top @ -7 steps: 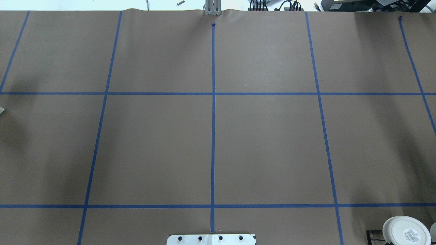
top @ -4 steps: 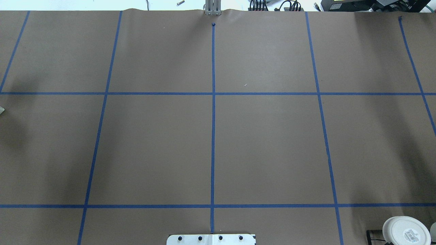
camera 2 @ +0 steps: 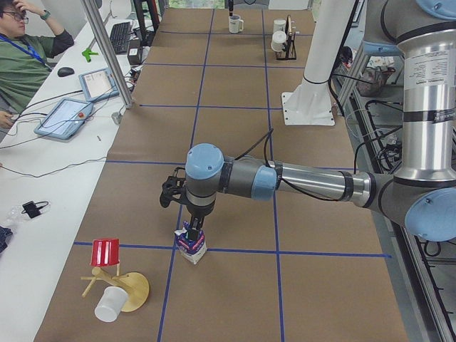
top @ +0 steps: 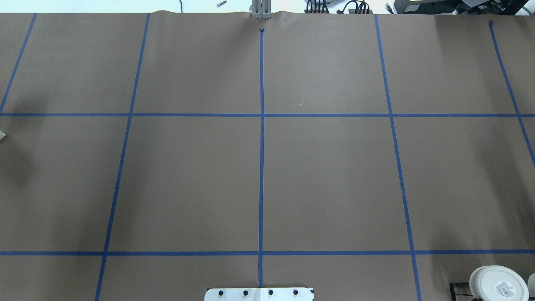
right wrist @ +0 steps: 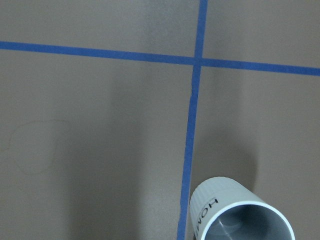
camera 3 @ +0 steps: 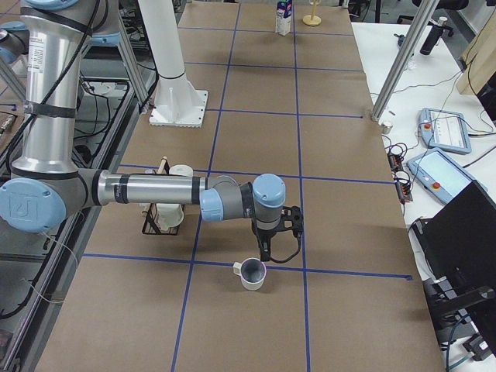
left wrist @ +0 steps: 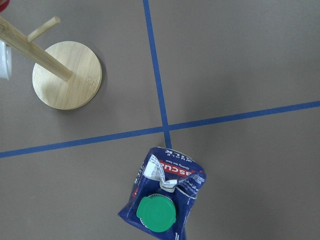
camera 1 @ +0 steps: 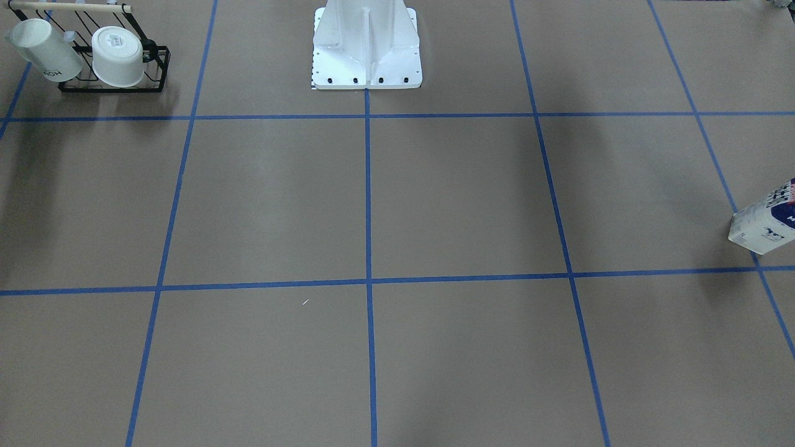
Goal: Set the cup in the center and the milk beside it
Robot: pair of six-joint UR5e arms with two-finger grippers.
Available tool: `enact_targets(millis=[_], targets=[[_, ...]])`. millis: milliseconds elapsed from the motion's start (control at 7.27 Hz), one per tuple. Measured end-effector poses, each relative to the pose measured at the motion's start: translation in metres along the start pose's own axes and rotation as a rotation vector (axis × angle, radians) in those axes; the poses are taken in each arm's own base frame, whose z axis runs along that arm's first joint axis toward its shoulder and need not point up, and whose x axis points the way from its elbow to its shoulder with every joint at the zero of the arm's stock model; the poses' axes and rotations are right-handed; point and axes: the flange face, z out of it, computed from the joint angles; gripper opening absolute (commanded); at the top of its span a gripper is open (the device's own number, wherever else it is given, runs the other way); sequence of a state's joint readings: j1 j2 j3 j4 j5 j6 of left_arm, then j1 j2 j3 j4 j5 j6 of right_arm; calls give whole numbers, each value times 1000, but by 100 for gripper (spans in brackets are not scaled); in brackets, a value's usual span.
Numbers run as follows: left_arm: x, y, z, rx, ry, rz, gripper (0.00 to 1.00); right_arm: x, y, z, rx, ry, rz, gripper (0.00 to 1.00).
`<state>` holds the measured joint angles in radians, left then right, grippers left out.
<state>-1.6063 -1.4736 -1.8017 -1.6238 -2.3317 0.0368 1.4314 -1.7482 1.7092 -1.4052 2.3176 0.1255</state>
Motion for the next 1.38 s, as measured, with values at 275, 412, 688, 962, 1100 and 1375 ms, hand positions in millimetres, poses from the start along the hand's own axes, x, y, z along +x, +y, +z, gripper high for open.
enact_targets(millis=[275, 412, 688, 962, 1100, 1375], targets=[[-1, 2, -1, 2, 0, -1, 99, 9, 15, 17, -33, 33, 15, 72], [0, 2, -1, 3, -1, -1, 99, 8, 16, 29, -55, 49, 7, 64], [0, 2, -1, 3, -1, -1, 99, 7, 17, 48, -84, 70, -10, 5], [0, 2, -1, 2, 0, 0, 99, 9, 16, 55, -92, 95, -22, 0], [0, 2, -1, 3, 0, 0, 99, 9, 14, 54, -89, 106, -26, 0], [0, 2, -1, 2, 0, 0, 99, 1, 2, 49, -69, 111, -42, 0]])
